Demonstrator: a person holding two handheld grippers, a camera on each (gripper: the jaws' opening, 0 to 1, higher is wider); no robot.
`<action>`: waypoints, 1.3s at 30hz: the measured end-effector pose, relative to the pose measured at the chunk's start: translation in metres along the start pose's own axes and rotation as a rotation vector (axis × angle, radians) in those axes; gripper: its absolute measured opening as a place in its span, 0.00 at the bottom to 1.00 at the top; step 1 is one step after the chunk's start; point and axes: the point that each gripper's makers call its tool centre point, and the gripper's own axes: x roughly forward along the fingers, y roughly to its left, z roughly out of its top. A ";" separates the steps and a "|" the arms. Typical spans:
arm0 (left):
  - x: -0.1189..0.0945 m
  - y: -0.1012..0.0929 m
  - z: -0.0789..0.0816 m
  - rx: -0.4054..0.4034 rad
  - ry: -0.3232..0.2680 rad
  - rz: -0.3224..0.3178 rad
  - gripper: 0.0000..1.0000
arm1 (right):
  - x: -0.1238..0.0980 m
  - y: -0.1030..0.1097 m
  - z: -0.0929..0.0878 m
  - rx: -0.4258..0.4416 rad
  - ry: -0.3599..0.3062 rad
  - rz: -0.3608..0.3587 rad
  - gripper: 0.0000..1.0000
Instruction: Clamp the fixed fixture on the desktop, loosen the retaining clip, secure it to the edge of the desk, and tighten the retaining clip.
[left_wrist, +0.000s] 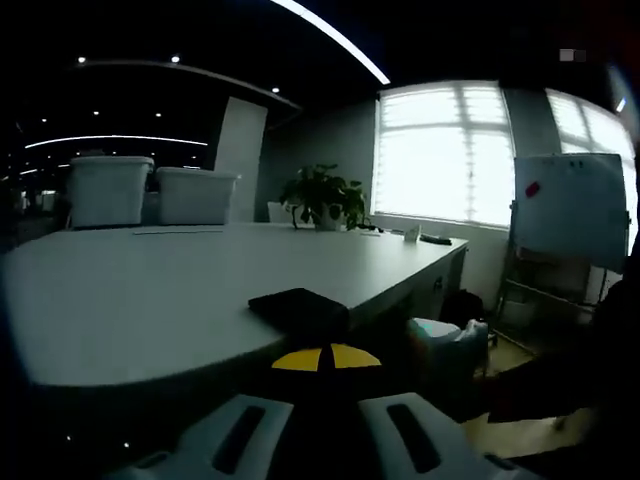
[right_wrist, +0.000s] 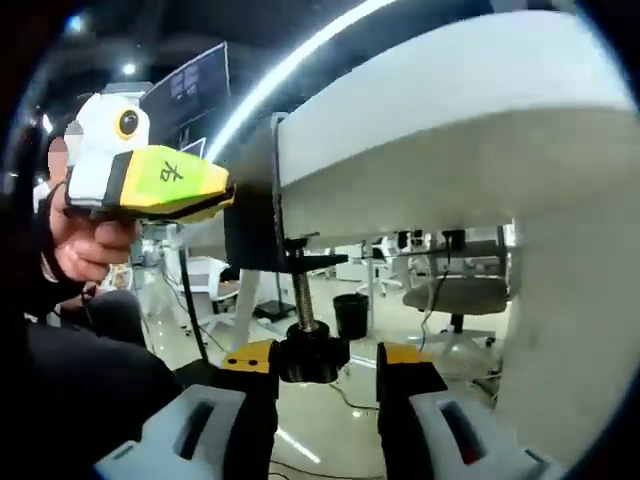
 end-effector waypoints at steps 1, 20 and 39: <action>0.001 -0.001 0.000 0.003 0.000 -0.004 0.01 | -0.002 -0.002 -0.003 0.018 0.006 -0.059 0.39; 0.000 -0.005 0.003 0.031 -0.024 -0.037 0.01 | -0.009 0.002 0.009 -0.001 -0.026 -0.501 0.42; 0.000 -0.004 0.003 0.013 -0.011 -0.044 0.01 | -0.005 0.008 0.014 -0.092 -0.001 -0.234 0.25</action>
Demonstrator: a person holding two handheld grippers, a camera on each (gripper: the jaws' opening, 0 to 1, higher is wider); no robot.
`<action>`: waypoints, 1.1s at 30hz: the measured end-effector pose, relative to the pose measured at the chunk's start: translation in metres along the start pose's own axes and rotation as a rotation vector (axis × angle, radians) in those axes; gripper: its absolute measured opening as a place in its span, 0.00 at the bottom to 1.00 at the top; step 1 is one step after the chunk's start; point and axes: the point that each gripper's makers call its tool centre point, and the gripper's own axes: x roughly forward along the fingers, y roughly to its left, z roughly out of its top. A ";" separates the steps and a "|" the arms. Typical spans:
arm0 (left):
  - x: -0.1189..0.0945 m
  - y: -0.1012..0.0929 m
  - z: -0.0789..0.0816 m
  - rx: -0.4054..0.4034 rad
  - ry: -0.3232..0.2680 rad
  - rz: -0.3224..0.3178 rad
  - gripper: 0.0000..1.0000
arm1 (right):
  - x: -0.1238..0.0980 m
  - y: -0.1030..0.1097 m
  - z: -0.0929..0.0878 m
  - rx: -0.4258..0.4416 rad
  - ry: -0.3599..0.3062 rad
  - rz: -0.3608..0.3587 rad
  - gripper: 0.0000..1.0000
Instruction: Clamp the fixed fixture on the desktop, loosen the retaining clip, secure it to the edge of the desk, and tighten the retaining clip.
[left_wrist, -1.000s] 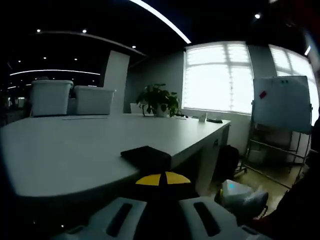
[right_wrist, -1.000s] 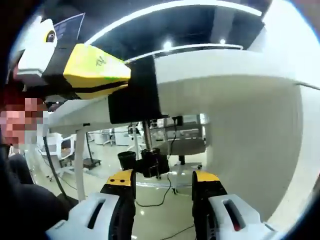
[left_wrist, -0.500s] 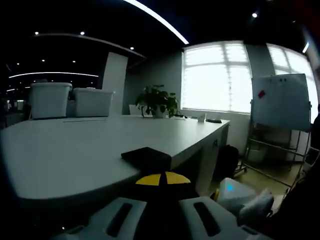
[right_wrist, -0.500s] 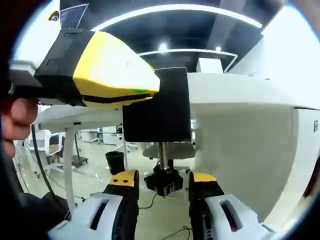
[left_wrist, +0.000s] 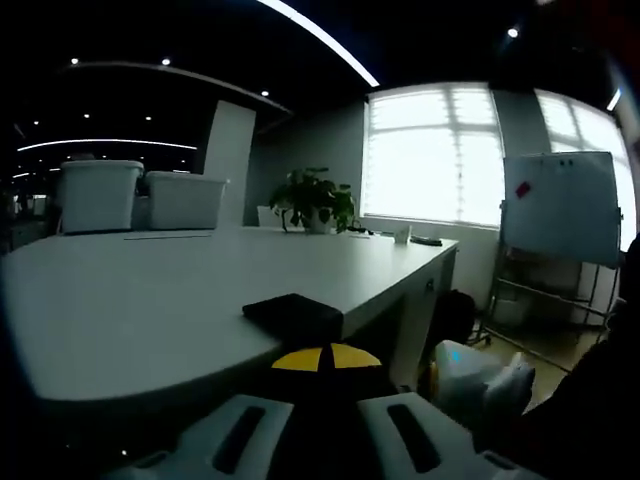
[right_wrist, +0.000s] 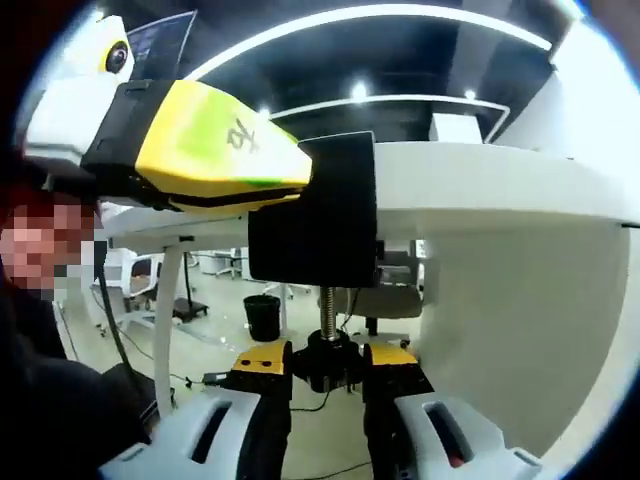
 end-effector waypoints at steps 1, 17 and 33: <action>0.000 0.000 0.000 -0.001 0.001 0.001 0.01 | 0.001 0.002 0.000 0.019 0.003 0.034 0.25; 0.002 0.000 0.000 0.039 0.020 0.039 0.01 | 0.003 0.013 0.001 0.053 -0.043 0.495 0.25; 0.001 0.000 0.000 0.016 0.013 0.076 0.01 | 0.002 0.018 -0.001 0.092 -0.021 0.557 0.26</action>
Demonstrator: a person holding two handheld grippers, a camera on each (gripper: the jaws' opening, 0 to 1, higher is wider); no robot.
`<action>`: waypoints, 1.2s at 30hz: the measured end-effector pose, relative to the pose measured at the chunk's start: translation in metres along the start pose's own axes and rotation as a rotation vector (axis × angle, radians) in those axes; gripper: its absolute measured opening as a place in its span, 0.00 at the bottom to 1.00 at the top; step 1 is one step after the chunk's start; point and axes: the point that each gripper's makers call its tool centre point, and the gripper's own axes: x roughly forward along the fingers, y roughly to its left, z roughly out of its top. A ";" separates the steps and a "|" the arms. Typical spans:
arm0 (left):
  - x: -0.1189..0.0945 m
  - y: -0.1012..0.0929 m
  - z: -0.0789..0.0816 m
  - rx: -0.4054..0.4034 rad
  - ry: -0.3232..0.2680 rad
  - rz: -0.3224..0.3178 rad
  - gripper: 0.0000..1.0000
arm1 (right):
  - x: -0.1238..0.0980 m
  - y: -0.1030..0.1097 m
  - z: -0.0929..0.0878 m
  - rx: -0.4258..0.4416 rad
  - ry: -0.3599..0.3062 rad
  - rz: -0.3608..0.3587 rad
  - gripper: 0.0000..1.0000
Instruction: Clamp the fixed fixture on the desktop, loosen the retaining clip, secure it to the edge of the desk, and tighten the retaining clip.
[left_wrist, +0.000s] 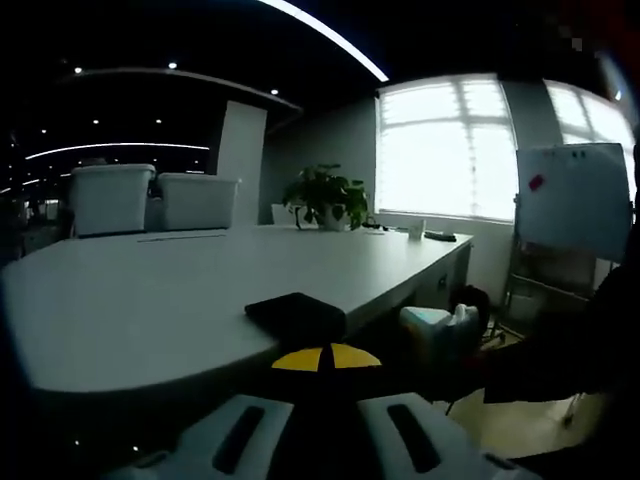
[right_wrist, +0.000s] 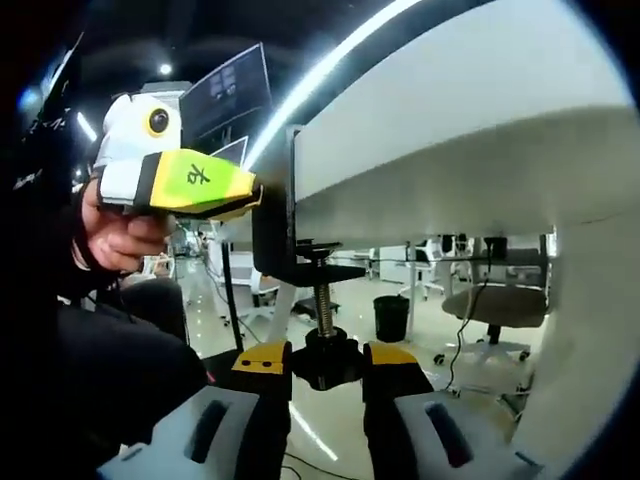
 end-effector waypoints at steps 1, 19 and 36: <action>0.000 0.000 0.000 -0.001 -0.001 -0.002 0.01 | 0.000 -0.002 0.000 0.005 0.000 -0.032 0.26; 0.000 0.000 0.000 0.016 -0.026 -0.064 0.01 | -0.026 -0.013 -0.006 0.022 -0.027 -0.653 0.37; -0.004 0.003 0.001 0.010 -0.047 -0.075 0.01 | -0.016 -0.022 -0.003 0.048 -0.021 -0.812 0.30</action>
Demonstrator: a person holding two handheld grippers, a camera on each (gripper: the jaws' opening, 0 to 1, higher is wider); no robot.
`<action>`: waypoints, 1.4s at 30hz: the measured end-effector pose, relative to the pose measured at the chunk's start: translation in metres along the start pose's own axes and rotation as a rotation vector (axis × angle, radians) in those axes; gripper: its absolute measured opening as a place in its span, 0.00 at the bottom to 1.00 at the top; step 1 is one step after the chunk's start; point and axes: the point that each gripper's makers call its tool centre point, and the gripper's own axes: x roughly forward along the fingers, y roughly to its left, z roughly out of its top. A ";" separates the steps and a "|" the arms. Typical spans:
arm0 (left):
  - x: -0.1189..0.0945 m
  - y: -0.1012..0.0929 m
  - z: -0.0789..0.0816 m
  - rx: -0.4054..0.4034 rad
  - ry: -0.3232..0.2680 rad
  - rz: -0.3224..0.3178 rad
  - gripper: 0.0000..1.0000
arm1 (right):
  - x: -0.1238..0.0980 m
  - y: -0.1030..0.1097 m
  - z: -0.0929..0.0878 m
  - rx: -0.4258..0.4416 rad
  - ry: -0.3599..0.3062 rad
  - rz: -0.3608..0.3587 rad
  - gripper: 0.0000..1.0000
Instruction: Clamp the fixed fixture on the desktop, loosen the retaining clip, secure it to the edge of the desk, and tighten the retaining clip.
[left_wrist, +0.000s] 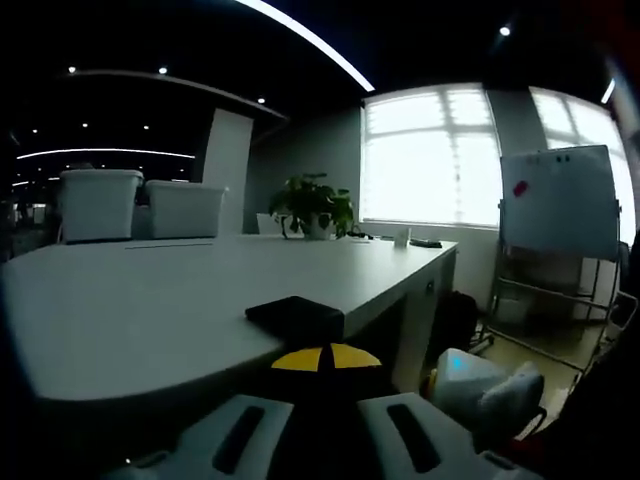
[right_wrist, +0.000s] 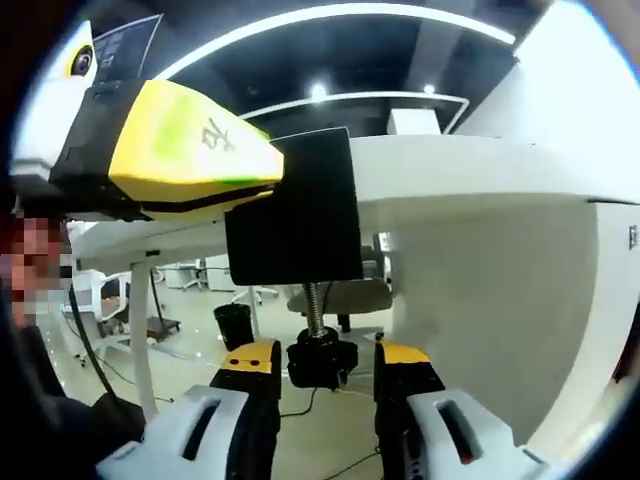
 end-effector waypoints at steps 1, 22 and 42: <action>0.000 0.000 0.000 -0.002 0.000 0.000 0.01 | 0.000 0.000 -0.001 -0.002 0.007 0.001 0.26; 0.001 -0.001 -0.001 -0.004 0.026 0.009 0.01 | 0.002 0.014 -0.002 -0.032 0.085 0.437 0.24; 0.003 0.000 -0.001 0.005 0.059 0.049 0.01 | -0.011 0.029 0.000 0.063 0.060 0.890 0.24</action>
